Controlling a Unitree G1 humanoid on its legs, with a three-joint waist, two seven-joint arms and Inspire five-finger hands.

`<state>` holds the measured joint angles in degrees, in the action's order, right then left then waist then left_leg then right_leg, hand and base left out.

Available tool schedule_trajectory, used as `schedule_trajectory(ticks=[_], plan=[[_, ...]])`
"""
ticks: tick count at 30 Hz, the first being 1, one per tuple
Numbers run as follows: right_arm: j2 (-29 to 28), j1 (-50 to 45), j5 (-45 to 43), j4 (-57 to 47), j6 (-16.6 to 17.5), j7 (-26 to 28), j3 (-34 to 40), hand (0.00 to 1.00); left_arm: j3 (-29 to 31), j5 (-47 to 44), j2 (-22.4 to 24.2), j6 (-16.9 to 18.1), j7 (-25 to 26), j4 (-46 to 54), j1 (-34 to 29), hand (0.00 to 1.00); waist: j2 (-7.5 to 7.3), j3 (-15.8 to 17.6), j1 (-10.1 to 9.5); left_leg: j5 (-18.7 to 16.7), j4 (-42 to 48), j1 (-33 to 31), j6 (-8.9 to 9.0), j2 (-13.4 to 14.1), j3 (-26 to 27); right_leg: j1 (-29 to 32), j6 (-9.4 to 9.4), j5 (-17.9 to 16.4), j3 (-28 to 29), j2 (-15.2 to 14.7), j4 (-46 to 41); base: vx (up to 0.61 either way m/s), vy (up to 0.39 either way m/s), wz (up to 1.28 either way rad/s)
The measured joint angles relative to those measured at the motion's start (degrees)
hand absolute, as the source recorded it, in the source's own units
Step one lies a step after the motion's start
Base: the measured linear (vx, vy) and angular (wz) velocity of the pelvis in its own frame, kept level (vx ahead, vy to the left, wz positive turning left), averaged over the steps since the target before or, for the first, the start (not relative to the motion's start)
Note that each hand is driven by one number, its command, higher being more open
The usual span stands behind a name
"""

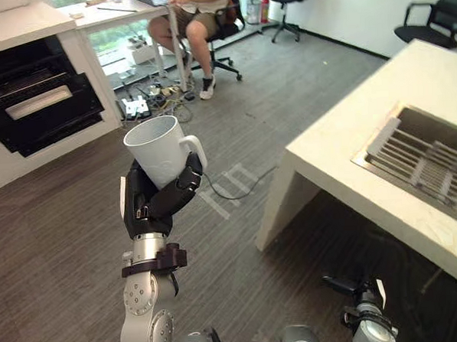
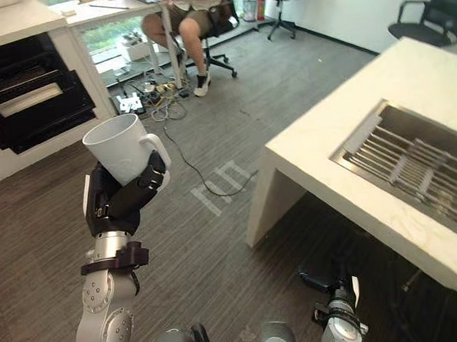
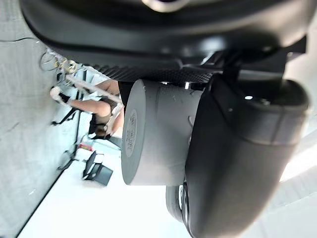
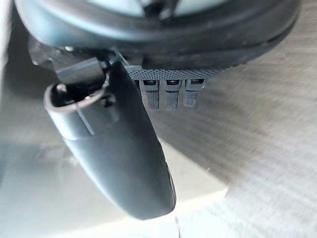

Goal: Walk over to the sink, pick up the cup, carry it to the dishwasher, place the cup inside the dishwasher, then close the dishwasher door

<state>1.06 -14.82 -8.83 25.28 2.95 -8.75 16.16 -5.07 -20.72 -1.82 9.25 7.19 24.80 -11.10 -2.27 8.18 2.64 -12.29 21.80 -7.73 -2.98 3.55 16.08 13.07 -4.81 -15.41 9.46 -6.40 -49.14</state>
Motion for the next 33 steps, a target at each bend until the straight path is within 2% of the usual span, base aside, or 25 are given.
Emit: schedule_trajectory(ticks=[3, 4, 5, 6, 7, 9, 12, 16, 20, 26, 27, 28, 33], plan=[[-0.78, -3.25, -0.02, -2.00, -0.01, 0.02, -0.83, 0.90, -1.35, -0.05, -0.05, -0.01, 0.02, 0.06, 0.44, 0.30, -1.28, -0.34, 0.10, -1.12, 0.98, 1.35, 0.03, -3.24, -5.63, 1.92, -0.28, -1.51, 6.59, 4.81, 8.28, 0.25, -0.042, 1.09], [-0.84, -4.06, -0.01, -2.42, -0.03, 0.03, -0.99, 0.90, -1.58, -0.03, -0.04, 0.01, 0.01, 0.22, 0.50, 0.30, -1.42, -0.54, -0.08, -1.97, 1.77, 1.37, 0.24, -4.07, -7.14, 1.96, -0.29, -1.31, 7.54, 5.13, 11.53, 0.23, -0.102, 0.98], [-0.90, -4.48, -0.02, -2.75, -0.05, 0.03, -1.09, 0.90, -1.59, -0.03, -0.05, 0.02, 0.01, 0.40, 0.50, 0.30, -1.60, -0.66, -0.26, -2.61, 2.50, 1.26, 0.43, -4.62, -7.99, 1.88, -0.17, -0.48, 7.66, 5.03, 13.72, 0.25, -0.138, 0.76], [-0.99, -5.27, -0.01, -3.63, -0.20, 0.09, -1.70, 0.90, -1.30, -0.04, -0.06, 0.03, 0.03, 0.92, 0.39, 0.30, -2.41, -1.17, -0.86, -4.23, 4.36, 1.00, 1.11, -5.72, -9.20, 1.68, -0.03, 2.80, 7.21, 4.40, 17.49, 0.28, -0.186, 0.74], [-0.68, -5.53, -0.01, -3.93, -0.30, 0.35, -1.97, 0.90, -1.26, -0.03, 0.67, 0.05, 0.05, 0.92, 0.25, 0.30, -1.43, -1.64, -0.84, -5.90, 6.70, 0.05, 2.78, -5.24, -11.09, 0.71, -1.21, 0.96, 5.47, 4.33, 18.15, 0.27, -0.197, 0.71], [-0.59, -5.63, -0.02, -4.61, -0.36, 0.64, -1.98, 0.90, -1.85, -0.04, 1.61, 0.01, -0.14, 1.15, -0.48, 0.30, 0.11, -2.61, -0.91, -6.24, 7.13, -0.31, 3.30, -3.09, -11.09, -0.83, -0.37, 1.25, 2.29, 5.09, 20.23, 0.26, -0.175, 0.62], [-0.26, -5.73, -0.02, -5.94, -0.34, 1.51, -2.12, 0.90, -2.34, -0.06, 2.88, 0.01, -1.05, 1.31, -1.93, 0.30, 0.27, -2.74, -1.84, -6.24, 4.32, 2.64, 3.31, -1.49, -10.66, -3.59, -0.17, 1.37, 0.52, 5.99, 21.78, 0.19, -0.123, 0.24], [0.32, -7.82, 0.11, -6.42, -0.54, 1.86, -3.33, 0.90, -2.07, -0.06, 2.63, -0.04, -1.18, 1.48, -4.05, 0.30, 0.12, -3.10, -2.07, -6.23, 2.17, 4.38, 3.30, -1.41, -10.56, -5.15, -0.16, 1.38, 0.14, 5.94, 23.12, 0.09, -0.022, 0.01], [0.36, -8.52, 1.41, -6.60, -0.54, 2.58, -4.76, 0.90, -2.02, -0.04, 2.55, -0.04, -1.18, 1.48, -4.47, 0.30, -0.02, -4.42, -3.19, -6.12, 1.03, 5.35, 3.23, -2.26, -10.50, -6.50, -0.17, 1.38, 0.03, 4.98, 24.82, 0.01, 0.034, 0.01], [0.54, -8.31, 2.50, -8.45, -0.50, 3.01, -6.99, 0.90, -0.67, -0.01, 2.22, -0.01, -1.07, 1.37, -7.10, 0.30, -0.28, -6.62, -3.49, -4.28, -1.47, 5.84, 3.04, -3.87, -11.99, -7.85, -0.16, 1.38, -1.52, 3.25, 26.96, -0.03, 0.001, 0.16], [0.56, -8.30, 2.83, -8.48, -0.50, 3.10, -7.06, 0.90, -0.31, 0.00, 2.15, 0.00, -1.06, 1.36, -7.47, 0.30, -0.44, -6.73, -3.52, -3.51, -2.31, 5.85, 3.03, -4.33, -12.84, -7.99, -0.06, 1.44, -2.20, 2.77, 27.33, -0.02, -0.027, 0.23], [1.20, -6.59, 4.01, -8.02, -0.50, 3.31, -10.12, 0.90, 2.48, 0.46, 2.44, 0.00, -0.83, 1.27, -8.18, 0.30, -2.09, -6.99, -4.91, 0.19, -4.94, 4.80, 3.12, -5.24, -17.28, -8.29, 1.40, 2.58, -6.52, 1.81, 28.39, -0.02, -0.019, 0.16], [1.09, -6.63, 4.02, -7.33, -0.47, 3.41, -10.08, 0.90, 2.56, 0.45, 2.72, 0.03, -0.52, 1.14, -8.18, 0.30, -2.12, -7.00, -4.67, 0.18, -5.42, 5.79, 3.11, -4.71, -15.92, -7.99, 1.45, 2.64, -5.73, 2.28, 29.09, 0.00, -0.001, -0.13]])
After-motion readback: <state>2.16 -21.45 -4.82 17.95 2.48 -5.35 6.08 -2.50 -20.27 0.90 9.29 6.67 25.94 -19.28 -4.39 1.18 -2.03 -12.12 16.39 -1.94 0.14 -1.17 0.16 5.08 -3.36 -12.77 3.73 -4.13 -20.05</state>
